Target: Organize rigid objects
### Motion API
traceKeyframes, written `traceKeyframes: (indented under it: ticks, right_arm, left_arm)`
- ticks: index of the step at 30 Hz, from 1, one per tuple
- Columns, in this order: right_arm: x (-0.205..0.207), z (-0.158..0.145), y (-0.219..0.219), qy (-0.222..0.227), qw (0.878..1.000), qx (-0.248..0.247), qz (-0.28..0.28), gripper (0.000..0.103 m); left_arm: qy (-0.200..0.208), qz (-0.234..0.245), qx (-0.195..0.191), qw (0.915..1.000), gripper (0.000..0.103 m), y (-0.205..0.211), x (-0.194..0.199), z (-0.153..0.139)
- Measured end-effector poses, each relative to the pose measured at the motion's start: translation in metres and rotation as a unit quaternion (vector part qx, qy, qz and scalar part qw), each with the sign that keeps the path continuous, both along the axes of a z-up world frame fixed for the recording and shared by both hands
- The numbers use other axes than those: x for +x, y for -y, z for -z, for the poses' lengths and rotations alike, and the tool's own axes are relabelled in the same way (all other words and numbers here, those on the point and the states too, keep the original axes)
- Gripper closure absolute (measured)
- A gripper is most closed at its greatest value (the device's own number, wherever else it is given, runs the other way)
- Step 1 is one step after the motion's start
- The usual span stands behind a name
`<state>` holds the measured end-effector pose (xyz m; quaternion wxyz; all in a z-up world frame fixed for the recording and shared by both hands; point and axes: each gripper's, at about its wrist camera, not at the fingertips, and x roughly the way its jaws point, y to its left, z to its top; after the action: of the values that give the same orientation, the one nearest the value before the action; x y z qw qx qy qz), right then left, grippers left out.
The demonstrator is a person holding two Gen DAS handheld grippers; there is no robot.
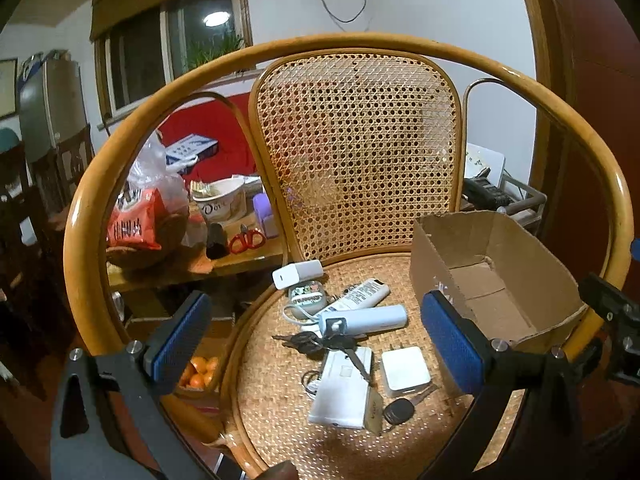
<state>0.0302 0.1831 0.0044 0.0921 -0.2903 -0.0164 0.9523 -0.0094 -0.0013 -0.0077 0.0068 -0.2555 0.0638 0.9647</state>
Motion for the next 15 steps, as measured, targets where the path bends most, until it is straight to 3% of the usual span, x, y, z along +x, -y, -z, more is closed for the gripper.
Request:
traceKeyframes:
  ticks: [4,7,10,13,15]
  right_arm:
    - [-0.011,-0.001,-0.013,0.015,0.999,-0.046,-0.013,0.000]
    - [-0.028,0.005,-0.020,0.021,0.999,-0.040,-0.008,0.000]
    - [-0.050,0.018,-0.030,0.030,0.999,-0.031,0.010,0.000]
    - [-0.072,0.031,-0.042,0.068,0.996,-0.049,0.027,0.000]
    - [-0.077,0.028,-0.037,0.061,0.997,-0.016,0.036,0.000]
  left_arm:
    - [-0.007,0.006,0.003,1.0000,0.000,0.001,-0.004,0.003]
    - [-0.009,0.019,0.030,0.9993,0.000,0.007,-0.012,0.010]
    - [0.005,0.019,0.031,0.9993,0.000,0.010,-0.022,0.016]
    - [0.009,0.006,0.031,0.9994,0.000,0.016,-0.032,0.019]
    - [0.019,0.006,0.047,0.9987,0.000,0.020,-0.038,0.021]
